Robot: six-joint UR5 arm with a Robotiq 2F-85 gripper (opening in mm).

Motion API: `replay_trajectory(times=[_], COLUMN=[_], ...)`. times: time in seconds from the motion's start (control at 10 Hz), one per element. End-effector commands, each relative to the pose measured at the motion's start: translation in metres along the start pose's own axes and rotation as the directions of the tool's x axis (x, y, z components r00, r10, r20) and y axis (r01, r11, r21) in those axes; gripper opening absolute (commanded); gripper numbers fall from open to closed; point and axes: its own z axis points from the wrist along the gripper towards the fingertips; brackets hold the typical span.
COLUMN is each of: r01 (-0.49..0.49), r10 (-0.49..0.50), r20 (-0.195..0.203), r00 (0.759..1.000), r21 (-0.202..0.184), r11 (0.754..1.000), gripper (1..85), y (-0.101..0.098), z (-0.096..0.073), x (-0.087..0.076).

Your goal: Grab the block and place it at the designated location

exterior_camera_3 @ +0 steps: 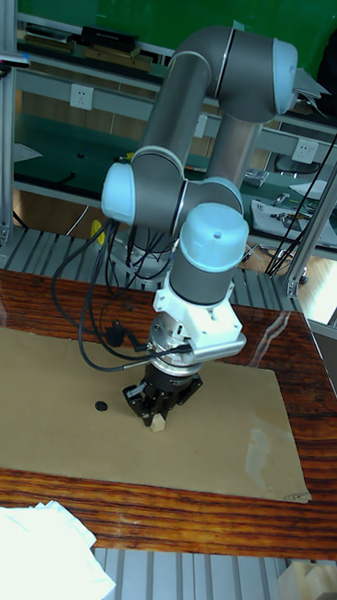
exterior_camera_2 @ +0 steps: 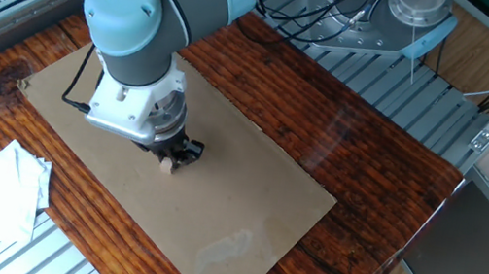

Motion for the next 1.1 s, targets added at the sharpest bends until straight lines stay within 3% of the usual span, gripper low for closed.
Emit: replay_trajectory(times=[0.0,0.3,0.5,0.6,0.7,1.0], r01=[-0.03,-0.063,-0.042,-0.034,-0.021,-0.019], r10=[0.03,0.063,0.042,0.033,0.021,0.019], r20=[0.014,0.029,0.01,0.024,0.021,0.016], r00=[0.999,0.998,0.999,0.999,1.0,1.0], r21=[-0.005,-0.006,0.031,0.007,0.008,0.009], r11=[1.0,0.998,0.999,0.999,1.0,1.0], gripper=[1.0,1.0,1.0,1.0,1.0,1.0], y=[-0.001,-0.01,-0.035,-0.043,-0.053,-0.064], z=[-0.008,-0.013,-0.011,-0.005,-0.007,-0.025], x=[0.0,-0.001,0.02,0.031,0.041,0.06])
